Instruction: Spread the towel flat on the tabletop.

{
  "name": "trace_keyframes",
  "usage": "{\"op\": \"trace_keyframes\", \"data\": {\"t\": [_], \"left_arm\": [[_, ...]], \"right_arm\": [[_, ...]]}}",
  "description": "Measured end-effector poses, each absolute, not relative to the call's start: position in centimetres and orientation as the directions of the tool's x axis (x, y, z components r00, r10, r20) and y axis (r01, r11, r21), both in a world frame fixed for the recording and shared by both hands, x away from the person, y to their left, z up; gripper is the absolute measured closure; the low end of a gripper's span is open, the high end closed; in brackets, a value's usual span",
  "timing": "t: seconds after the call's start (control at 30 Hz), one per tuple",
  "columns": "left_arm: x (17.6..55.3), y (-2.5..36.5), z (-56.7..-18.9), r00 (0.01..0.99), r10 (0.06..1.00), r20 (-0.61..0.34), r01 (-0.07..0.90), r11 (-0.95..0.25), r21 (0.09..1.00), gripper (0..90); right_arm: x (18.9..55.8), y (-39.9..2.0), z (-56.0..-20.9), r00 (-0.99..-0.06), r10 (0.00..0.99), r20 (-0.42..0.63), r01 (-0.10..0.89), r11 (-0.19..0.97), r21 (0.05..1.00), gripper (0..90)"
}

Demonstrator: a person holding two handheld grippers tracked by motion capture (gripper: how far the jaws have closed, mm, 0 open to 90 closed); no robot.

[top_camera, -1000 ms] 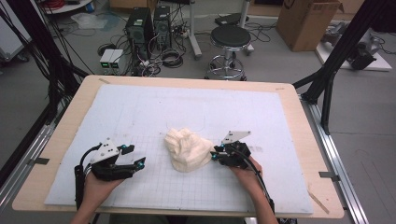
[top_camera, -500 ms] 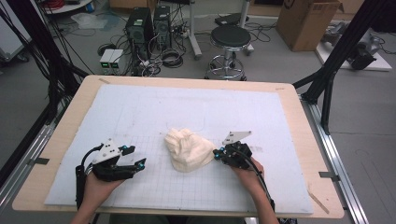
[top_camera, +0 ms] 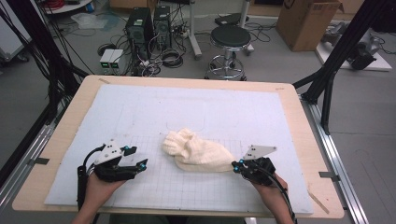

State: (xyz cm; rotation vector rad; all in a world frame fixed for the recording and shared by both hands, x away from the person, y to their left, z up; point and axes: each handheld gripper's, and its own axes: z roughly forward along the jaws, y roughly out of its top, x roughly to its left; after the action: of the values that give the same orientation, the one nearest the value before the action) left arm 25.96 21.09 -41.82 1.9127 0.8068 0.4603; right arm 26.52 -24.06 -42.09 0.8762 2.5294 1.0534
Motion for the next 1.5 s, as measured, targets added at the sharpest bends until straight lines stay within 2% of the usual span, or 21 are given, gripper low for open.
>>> {"op": "trace_keyframes", "data": {"t": [0.33, 0.43, 0.53, 0.7, 0.83, 0.93, 1.07, 1.17, 1.27, 1.3, 1.37, 1.5], "left_arm": [[25.6, 17.9, -42.5, 0.772, 0.636, -0.002, 0.319, -0.384, 0.866, 41.3], [25.5, 16.9, -42.8, 0.789, 0.615, 0.012, 0.309, -0.414, 0.856, 41.6], [25.9, 16.2, -43.2, 0.787, 0.617, 0.021, 0.313, -0.428, 0.848, 42.0], [27.0, 15.0, -43.5, 0.800, 0.599, -0.036, 0.348, -0.414, 0.841, 47.6], [27.8, 13.4, -44.0, 0.801, 0.599, 0.009, 0.333, -0.457, 0.825, 45.6], [28.6, 12.5, -44.4, 0.798, 0.602, 0.025, 0.332, -0.474, 0.816, 49.0], [29.4, 12.2, -44.7, 0.781, 0.622, 0.053, 0.334, -0.487, 0.807, 67.2], [29.4, 12.7, -44.2, 0.770, 0.635, 0.060, 0.329, -0.476, 0.816, 80.5], [28.9, 13.3, -43.2, 0.783, 0.619, 0.066, 0.314, -0.484, 0.817, 84.9], [28.8, 13.6, -42.7, 0.790, 0.610, 0.064, 0.310, -0.488, 0.816, 84.9], [28.5, 14.4, -41.5, 0.800, 0.597, 0.057, 0.301, -0.482, 0.823, 85.0], [27.8, 15.9, -39.1, 0.808, 0.586, 0.055, 0.286, -0.473, 0.833, 85.9]], "right_arm": [[24.6, -25.6, -43.0, -0.772, 0.635, -0.009, 0.456, 0.563, 0.689, 88.7], [24.7, -25.4, -42.7, -0.774, 0.633, -0.017, 0.432, 0.547, 0.716, 80.4], [24.7, -25.1, -42.3, -0.783, 0.622, -0.016, 0.409, 0.533, 0.741, 76.3], [24.9, -25.0, -42.3, -0.792, 0.611, -0.021, 0.394, 0.537, 0.746, 71.9], [25.4, -25.0, -42.5, -0.803, 0.597, 0.005, 0.395, 0.525, 0.754, 68.6], [26.2, -24.9, -43.2, -0.814, 0.579, 0.039, 0.413, 0.530, 0.741, 67.0], [26.9, -24.4, -43.7, -0.827, 0.561, 0.036, 0.410, 0.558, 0.721, 68.9], [27.4, -23.8, -43.8, -0.833, 0.552, 0.029, 0.408, 0.579, 0.706, 75.2], [27.7, -23.4, -43.8, -0.846, 0.532, 0.029, 0.396, 0.591, 0.703, 87.4], [27.6, -23.2, -43.7, -0.849, 0.527, 0.025, 0.392, 0.599, 0.698, 88.8], [27.4, -22.9, -43.6, -0.853, 0.521, -0.005, 0.373, 0.618, 0.692, 89.0], [27.3, -23.0, -43.6, -0.853, 0.521, 0.012, 0.382, 0.609, 0.695, 89.1]]}}
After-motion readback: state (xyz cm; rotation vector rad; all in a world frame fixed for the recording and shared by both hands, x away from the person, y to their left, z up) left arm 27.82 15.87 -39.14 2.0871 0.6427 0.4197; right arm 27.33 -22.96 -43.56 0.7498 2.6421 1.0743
